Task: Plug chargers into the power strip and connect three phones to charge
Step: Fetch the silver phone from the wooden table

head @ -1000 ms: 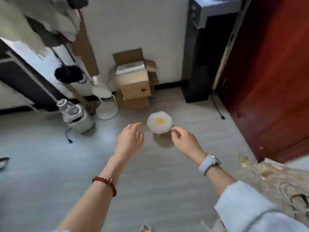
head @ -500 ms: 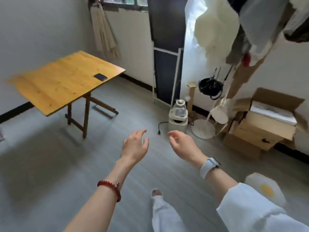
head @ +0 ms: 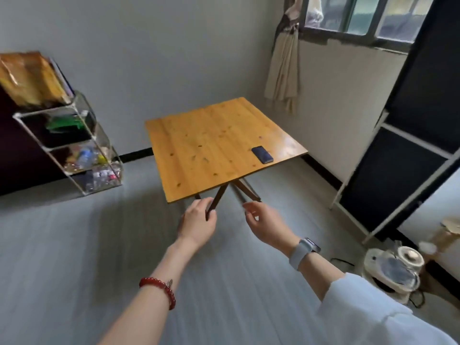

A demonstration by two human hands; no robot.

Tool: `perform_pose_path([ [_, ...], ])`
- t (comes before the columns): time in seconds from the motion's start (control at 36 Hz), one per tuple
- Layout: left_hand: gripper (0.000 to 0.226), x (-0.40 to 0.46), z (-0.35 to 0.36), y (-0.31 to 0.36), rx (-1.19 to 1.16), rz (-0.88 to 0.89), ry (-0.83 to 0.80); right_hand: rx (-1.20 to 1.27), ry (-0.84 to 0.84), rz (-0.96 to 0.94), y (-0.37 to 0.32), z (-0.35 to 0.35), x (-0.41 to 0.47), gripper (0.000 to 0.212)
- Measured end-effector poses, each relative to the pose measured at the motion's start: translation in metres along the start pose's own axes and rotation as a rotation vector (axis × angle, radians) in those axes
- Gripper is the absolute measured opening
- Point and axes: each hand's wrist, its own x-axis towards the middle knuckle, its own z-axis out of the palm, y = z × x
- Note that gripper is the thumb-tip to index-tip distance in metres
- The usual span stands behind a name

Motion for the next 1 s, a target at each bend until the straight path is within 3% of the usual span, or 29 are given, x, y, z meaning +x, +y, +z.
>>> perform_pose_path([
  [0.31, 0.04, 0.226, 0.023, -0.051, -0.067, -0.033, -0.097, -0.048, -0.012, 0.056, 0.03, 0.027, 0.221, 0.033],
  [0.53, 0.046, 0.386, 0.052, -0.1, -0.044, -0.115, -0.306, -0.079, -0.002, 0.268, 0.063, 0.036, 0.365, 0.033],
  [0.81, 0.062, 0.477, 0.137, -0.146, 0.122, -0.197, -0.595, -0.247, 0.052, 0.556, 0.172, 0.049, 0.469, 0.043],
  [1.0, 0.08, 0.511, 0.181, -0.149, 0.342, -0.065, -0.614, -0.365, 0.037, 0.61, 0.229, 0.048, 0.525, 0.065],
])
